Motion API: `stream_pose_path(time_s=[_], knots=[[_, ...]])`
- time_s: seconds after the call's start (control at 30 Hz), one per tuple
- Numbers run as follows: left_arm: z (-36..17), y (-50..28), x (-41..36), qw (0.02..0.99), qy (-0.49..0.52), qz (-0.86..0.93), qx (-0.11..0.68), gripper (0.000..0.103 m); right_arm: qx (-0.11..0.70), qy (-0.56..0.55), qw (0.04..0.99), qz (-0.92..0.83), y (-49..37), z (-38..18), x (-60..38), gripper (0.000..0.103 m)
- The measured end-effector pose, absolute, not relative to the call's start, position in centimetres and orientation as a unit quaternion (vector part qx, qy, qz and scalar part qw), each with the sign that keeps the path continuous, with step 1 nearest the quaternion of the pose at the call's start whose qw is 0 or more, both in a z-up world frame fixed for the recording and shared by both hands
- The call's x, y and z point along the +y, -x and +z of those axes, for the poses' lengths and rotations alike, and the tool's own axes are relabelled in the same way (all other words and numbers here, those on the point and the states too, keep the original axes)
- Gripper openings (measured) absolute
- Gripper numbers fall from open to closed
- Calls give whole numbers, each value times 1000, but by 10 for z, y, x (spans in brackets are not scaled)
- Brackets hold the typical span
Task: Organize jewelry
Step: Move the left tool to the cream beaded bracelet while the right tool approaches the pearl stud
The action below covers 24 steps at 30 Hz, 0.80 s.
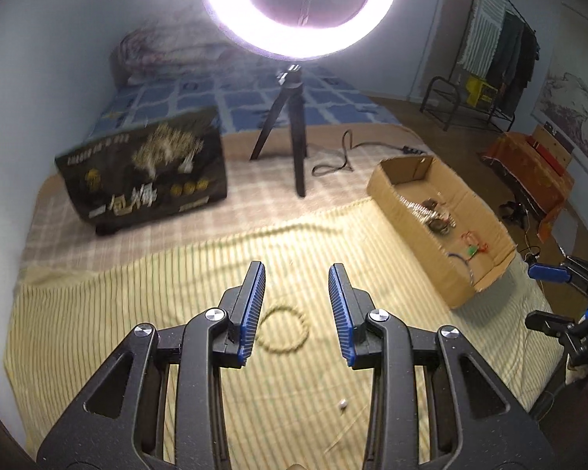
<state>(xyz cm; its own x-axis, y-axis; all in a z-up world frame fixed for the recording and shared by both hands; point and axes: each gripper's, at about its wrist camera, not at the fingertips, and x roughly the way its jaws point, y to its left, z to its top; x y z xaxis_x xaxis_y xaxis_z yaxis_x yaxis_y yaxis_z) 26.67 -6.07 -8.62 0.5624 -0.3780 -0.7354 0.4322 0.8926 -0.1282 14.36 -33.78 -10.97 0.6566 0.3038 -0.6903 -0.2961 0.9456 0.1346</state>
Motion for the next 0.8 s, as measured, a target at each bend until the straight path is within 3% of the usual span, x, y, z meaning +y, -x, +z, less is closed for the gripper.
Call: stream_pose_path(time_s=[0.23, 0.6, 0.8], knots=[[-123, -273, -49, 867, -25, -228, 442, 33, 395, 33, 891, 223, -141, -132, -288, 69], [-169, -293, -47, 844, -22, -238, 479, 33, 408, 85, 861, 290, -148, -174, -224, 47], [-192, -302, -51, 834, -36, -240, 496, 33, 417, 91, 851, 305, -156, -194, -207, 42]])
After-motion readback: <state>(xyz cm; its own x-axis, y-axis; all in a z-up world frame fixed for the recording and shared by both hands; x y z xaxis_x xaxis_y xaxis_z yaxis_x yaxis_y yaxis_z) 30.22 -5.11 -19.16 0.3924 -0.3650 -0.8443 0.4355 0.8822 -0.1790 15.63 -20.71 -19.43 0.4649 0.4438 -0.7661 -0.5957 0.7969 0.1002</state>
